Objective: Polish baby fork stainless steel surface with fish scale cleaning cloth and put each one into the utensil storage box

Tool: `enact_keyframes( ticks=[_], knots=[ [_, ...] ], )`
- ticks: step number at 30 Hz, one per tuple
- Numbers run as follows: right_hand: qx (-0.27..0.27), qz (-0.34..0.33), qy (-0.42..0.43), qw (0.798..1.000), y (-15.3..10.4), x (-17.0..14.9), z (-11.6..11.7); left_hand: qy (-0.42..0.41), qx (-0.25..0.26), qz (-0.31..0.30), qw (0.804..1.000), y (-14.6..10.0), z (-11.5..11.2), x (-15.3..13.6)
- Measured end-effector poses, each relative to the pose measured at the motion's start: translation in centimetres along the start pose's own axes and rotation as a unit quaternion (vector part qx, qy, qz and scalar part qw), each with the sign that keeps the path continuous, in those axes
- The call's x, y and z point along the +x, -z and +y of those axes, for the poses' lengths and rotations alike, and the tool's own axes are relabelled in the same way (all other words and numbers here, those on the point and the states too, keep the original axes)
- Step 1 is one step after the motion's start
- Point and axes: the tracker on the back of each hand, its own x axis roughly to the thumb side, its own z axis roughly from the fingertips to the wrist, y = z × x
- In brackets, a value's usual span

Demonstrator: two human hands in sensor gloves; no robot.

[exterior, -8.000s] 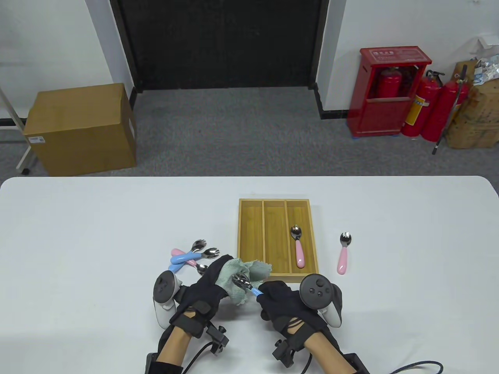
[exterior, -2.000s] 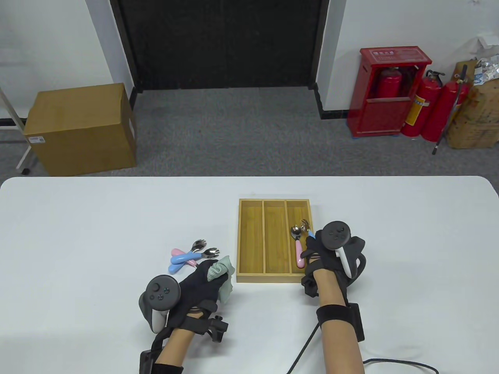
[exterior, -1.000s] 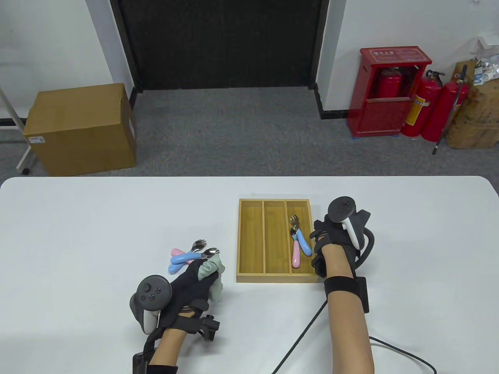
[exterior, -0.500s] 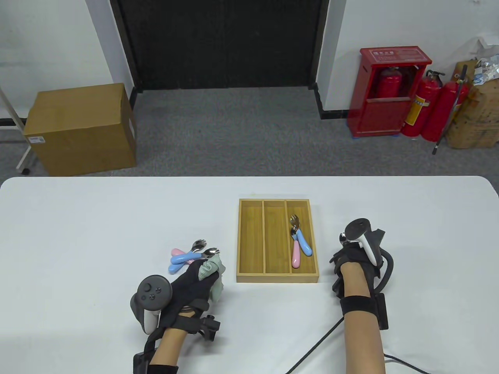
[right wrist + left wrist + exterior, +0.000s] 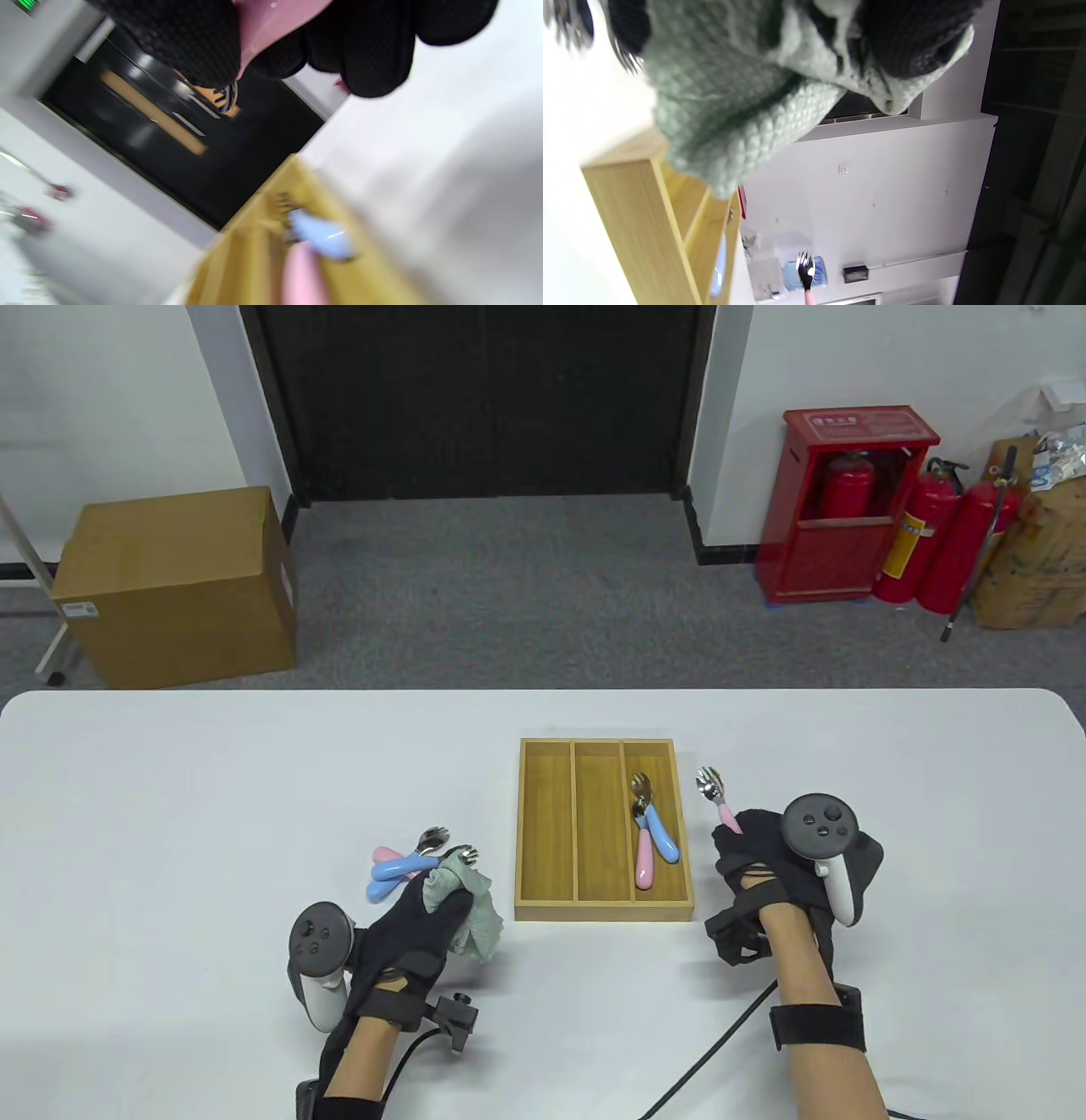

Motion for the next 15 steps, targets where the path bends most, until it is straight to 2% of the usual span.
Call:
enact_keyframes(
  ticks=[4,7,12,14,15],
  knots=[
    [0.041,-0.059,0.103,0.992,-3.1,2.4,1.5,-0.062,-0.027,0.002,0.998,0.0,-0.6,-0.4],
    [0.075,-0.103,0.162,0.979,-5.6,3.8,3.7,-0.109,-0.058,0.005,0.992,0.1,-1.3,-0.7],
    [0.139,-0.145,0.200,0.959,-8.6,4.7,8.3,-0.171,-0.106,0.005,0.979,0.2,-2.4,-1.1],
    [0.180,-0.154,0.203,0.950,-9.3,5.1,9.5,-0.195,-0.126,0.008,0.973,0.3,-2.9,-1.4],
    [0.181,-0.156,0.205,0.949,-9.4,5.2,9.7,-0.204,-0.134,0.010,0.970,0.2,-3.1,-1.5]
  ],
)
